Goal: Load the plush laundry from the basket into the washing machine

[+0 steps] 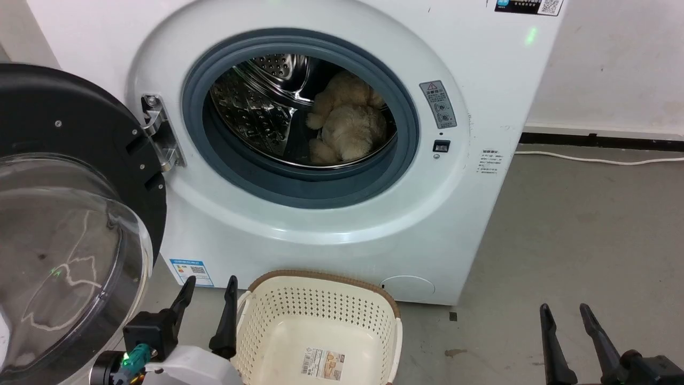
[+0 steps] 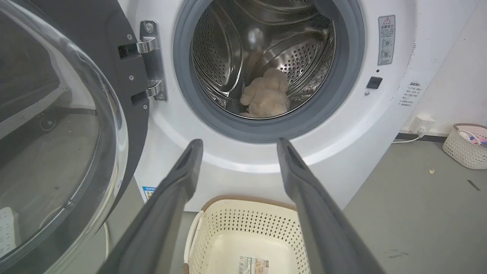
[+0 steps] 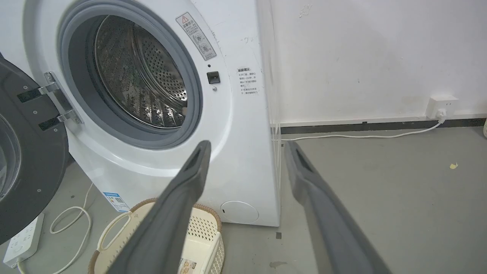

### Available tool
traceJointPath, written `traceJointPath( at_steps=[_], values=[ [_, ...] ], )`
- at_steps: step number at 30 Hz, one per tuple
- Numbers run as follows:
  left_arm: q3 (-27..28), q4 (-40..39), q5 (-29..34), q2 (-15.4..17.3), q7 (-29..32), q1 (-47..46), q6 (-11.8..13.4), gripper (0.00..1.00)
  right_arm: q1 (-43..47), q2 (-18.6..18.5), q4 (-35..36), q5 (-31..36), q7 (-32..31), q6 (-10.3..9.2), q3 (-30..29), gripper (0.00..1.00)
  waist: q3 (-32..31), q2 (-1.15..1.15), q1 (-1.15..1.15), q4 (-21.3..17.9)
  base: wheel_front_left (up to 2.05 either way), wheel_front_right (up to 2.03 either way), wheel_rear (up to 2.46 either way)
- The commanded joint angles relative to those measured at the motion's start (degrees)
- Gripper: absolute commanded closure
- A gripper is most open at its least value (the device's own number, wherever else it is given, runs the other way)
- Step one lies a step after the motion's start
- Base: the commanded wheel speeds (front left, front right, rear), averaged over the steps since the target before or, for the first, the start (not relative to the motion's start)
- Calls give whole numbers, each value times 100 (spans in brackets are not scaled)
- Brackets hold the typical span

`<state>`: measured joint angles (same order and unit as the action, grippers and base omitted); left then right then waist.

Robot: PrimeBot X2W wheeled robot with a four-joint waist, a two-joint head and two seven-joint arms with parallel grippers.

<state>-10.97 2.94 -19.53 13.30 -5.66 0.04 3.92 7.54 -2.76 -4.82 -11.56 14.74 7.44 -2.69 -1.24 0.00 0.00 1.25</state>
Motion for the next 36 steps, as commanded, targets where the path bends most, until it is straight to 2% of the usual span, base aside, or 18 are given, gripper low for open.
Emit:
traceJointPath(
  at_steps=[1, 17, 18, 36],
  values=[
    [-2, -38, -24, -17, -26, 69, 29, 0, 53, -11, 2, -3, -4, 5, 11, 0, 4, 0, 0, 5, 0, 0, 0],
    [0, -17, -150, -3, -164, 57, 16, 0, 39, -11, -5, -50, -16, 5, 32, 0, 61, 0, 0, 38, 0, 0, 0],
    [1, -20, -133, -1, -139, 27, 2, 100, 11, 0, -2, -12, -3, 0, 23, 100, 62, 0, 0, 39, 0, 0, 0],
    [119, -47, 90, -111, -68, 23, -40, 100, -69, -1, 49, 114, -159, 0, 47, 100, 71, 0, 0, 22, 0, 0, 0]
  ],
)
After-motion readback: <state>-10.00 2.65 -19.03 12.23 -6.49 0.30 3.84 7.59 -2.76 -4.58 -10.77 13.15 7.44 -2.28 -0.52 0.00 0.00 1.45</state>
